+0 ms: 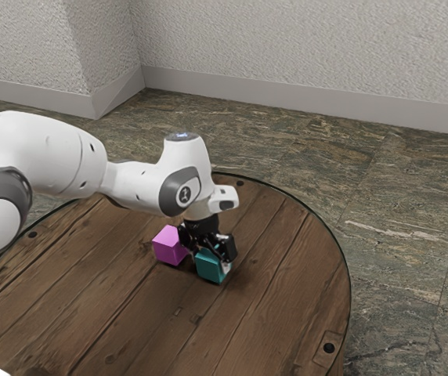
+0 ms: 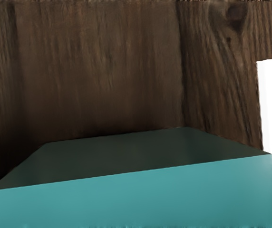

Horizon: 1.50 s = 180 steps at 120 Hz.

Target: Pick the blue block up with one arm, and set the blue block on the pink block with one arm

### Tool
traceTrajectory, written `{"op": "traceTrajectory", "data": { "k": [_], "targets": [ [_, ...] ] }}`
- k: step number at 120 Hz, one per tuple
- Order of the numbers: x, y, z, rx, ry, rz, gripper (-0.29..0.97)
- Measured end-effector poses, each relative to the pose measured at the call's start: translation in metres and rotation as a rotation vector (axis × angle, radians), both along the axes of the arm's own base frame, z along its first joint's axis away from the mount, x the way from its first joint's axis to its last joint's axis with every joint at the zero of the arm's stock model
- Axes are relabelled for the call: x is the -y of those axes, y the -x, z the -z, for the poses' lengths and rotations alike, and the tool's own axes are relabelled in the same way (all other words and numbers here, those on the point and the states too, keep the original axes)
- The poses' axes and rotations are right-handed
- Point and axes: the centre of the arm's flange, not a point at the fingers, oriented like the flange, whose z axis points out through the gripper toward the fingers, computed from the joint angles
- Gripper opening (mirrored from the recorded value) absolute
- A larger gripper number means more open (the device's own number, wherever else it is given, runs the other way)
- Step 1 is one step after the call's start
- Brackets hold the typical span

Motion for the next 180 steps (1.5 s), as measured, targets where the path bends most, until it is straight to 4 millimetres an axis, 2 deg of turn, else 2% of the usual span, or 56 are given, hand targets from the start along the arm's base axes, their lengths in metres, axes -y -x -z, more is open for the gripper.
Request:
{"op": "traceTrajectory", "data": {
  "k": [12,18,26,30,34,41,50,58,71,92,138,145,162,171,176,180],
  "targets": [
    [0.001,-0.001,-0.008,0.012,0.001,0.001,0.39],
    [0.001,-0.001,-0.013,0.02,-0.001,0.001,0.33],
    [-0.003,0.003,-0.046,0.062,0.002,-0.004,0.27],
    [-0.016,0.006,-0.071,0.092,-0.005,-0.017,0.26],
    [-0.032,0.007,-0.087,0.109,-0.013,-0.038,0.26],
    [-0.063,0.008,-0.099,0.115,-0.029,-0.076,0.26],
    [-0.085,0.014,-0.116,0.125,-0.045,-0.099,0.26],
    [-0.104,0.019,-0.12,0.118,-0.057,-0.122,0.26],
    [-0.128,0.02,-0.111,0.09,-0.07,-0.151,0.27],
    [-0.126,0.014,-0.088,0.05,-0.08,-0.139,0.26],
    [-0.121,-0.003,-0.079,0.049,-0.084,-0.121,0.27],
    [-0.117,-0.003,-0.079,0.048,-0.06,-0.131,0.38],
    [-0.11,-0.002,-0.083,0.053,-0.014,-0.144,0.51],
    [-0.111,0.006,-0.101,0.073,0.0,-0.147,0.56],
    [-0.112,0.016,-0.13,0.111,0.009,-0.148,0.58],
    [-0.111,0.025,-0.164,0.155,0.007,-0.138,0.59]
  ]
}}
